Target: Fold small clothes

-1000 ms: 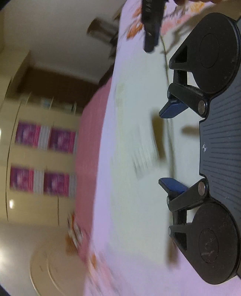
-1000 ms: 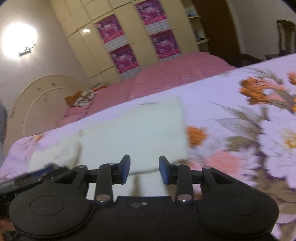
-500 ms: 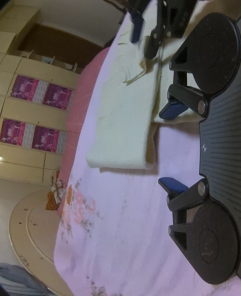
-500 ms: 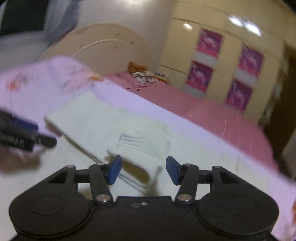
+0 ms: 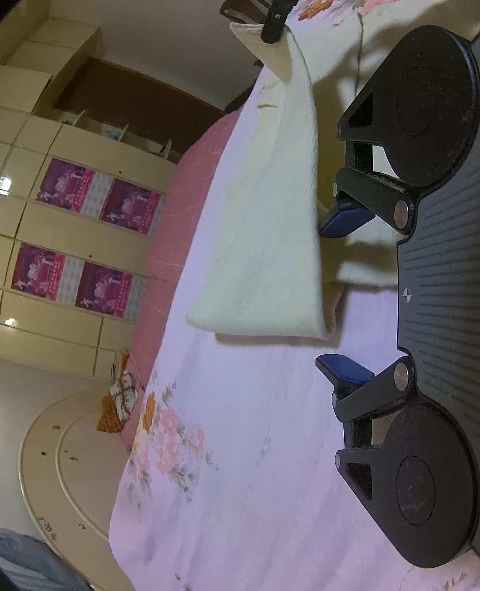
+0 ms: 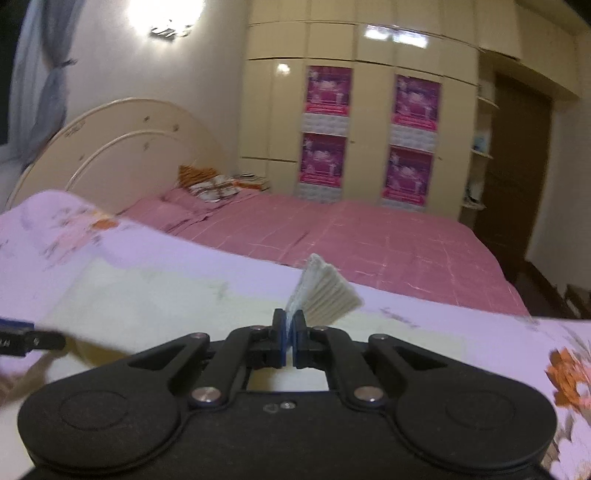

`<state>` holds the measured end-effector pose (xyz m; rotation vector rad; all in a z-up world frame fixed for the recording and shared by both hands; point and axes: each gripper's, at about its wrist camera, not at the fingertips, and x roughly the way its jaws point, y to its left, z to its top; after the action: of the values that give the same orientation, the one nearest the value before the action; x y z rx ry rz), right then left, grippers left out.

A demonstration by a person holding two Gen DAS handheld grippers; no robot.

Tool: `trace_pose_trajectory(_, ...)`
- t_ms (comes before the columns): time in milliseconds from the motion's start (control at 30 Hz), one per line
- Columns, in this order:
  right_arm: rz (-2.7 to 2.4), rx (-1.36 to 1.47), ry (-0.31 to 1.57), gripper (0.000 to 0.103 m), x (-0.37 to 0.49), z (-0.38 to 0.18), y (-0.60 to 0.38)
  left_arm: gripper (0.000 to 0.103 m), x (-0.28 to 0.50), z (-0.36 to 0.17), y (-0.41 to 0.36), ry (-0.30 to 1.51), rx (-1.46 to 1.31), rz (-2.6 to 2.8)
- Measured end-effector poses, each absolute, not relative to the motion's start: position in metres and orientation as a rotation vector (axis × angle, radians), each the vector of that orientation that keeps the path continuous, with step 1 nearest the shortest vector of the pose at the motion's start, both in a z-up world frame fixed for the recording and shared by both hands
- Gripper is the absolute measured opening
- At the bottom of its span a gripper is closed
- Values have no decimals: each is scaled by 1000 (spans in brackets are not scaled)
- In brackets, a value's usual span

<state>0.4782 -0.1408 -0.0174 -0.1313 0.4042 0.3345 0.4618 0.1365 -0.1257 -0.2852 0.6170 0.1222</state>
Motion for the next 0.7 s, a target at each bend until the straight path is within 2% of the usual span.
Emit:
trace_pose_trajectory(367, 331, -71, 414, 4, 475, -15, -155, 69, 461, -116, 101, 630, -212, 68)
trace_pose_trajectory(400, 331, -71, 413, 4, 475, -15, -155, 66, 460, -114, 95, 624, -189, 72)
trace_pose_trajectory(433, 332, -68, 413, 4, 475, -14, -156, 58, 460, -113, 90, 614, -168, 67)
trace_pose_trajectory(467, 332, -68, 414, 4, 475, -14, -156, 44, 461, -113, 86, 609, -158, 61)
trace_pose_trajectory(633, 333, -66, 415, 4, 475, -14, -156, 41, 490, -119, 76, 655, -152, 55)
trace_pose_trajectory(667, 333, -65, 415, 4, 476, -14, -156, 39, 494, -118, 77, 652, -150, 74)
trace_pose_trajectory(700, 333, -66, 415, 4, 476, -14, -156, 26, 495, -116, 79, 639, -147, 106)
